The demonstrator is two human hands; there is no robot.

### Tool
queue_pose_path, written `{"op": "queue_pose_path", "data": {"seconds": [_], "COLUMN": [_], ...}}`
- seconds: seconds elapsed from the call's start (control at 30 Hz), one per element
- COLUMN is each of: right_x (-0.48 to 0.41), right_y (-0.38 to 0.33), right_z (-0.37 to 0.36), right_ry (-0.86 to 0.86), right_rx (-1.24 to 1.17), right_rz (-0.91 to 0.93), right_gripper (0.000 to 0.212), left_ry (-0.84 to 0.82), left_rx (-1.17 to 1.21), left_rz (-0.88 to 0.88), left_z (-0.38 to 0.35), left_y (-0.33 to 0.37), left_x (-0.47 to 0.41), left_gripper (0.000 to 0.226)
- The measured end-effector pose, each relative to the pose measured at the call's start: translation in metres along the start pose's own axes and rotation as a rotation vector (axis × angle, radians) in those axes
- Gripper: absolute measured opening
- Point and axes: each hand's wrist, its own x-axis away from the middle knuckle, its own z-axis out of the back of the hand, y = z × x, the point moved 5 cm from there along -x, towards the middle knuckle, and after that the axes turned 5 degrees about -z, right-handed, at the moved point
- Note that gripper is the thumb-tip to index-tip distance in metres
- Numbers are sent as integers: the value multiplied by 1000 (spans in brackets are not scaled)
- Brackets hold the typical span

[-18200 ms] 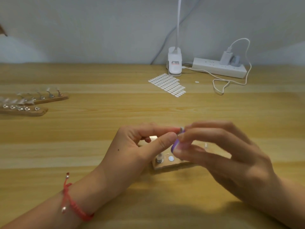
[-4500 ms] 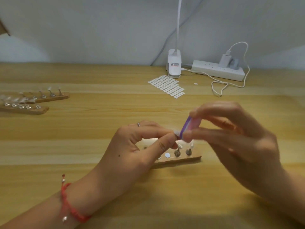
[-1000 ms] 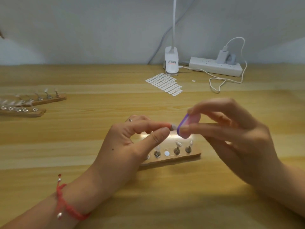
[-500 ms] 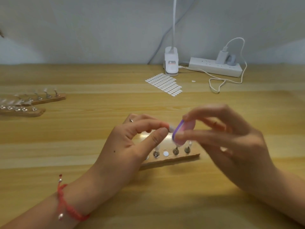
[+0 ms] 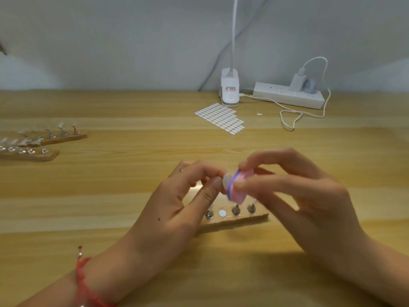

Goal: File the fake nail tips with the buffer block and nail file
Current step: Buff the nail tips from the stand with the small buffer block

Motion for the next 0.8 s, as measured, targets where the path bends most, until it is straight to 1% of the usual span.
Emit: {"op": "queue_pose_path", "data": {"seconds": [0.17, 0.27, 0.37, 0.5, 0.57, 0.7, 0.8], "right_x": [1, 0, 3, 3, 4, 2, 6], "right_y": [-5, -3, -8, -7, -9, -3, -11], "right_z": [-3, 1, -5, -2, -5, 1, -7], "right_ry": [-26, 55, 12, 39, -1, 41, -42], "right_rx": [11, 75, 89, 121, 140, 145, 188], "right_rz": [41, 23, 72, 70, 117, 48, 137], "right_gripper": [31, 29, 31, 26, 25, 28, 27], "left_ry": [18, 24, 19, 9, -12, 2, -25], "left_rx": [-59, -123, -128, -171, -191, -277, -309], "left_rz": [-20, -48, -45, -77, -107, -150, -183], "left_z": [0, 0, -1, -1, -2, 1, -1], "left_y": [0, 2, 4, 6, 10, 11, 13], "left_x": [1, 0, -1, -1, -1, -1, 0], "left_gripper": [19, 18, 20, 19, 18, 19, 19]}}
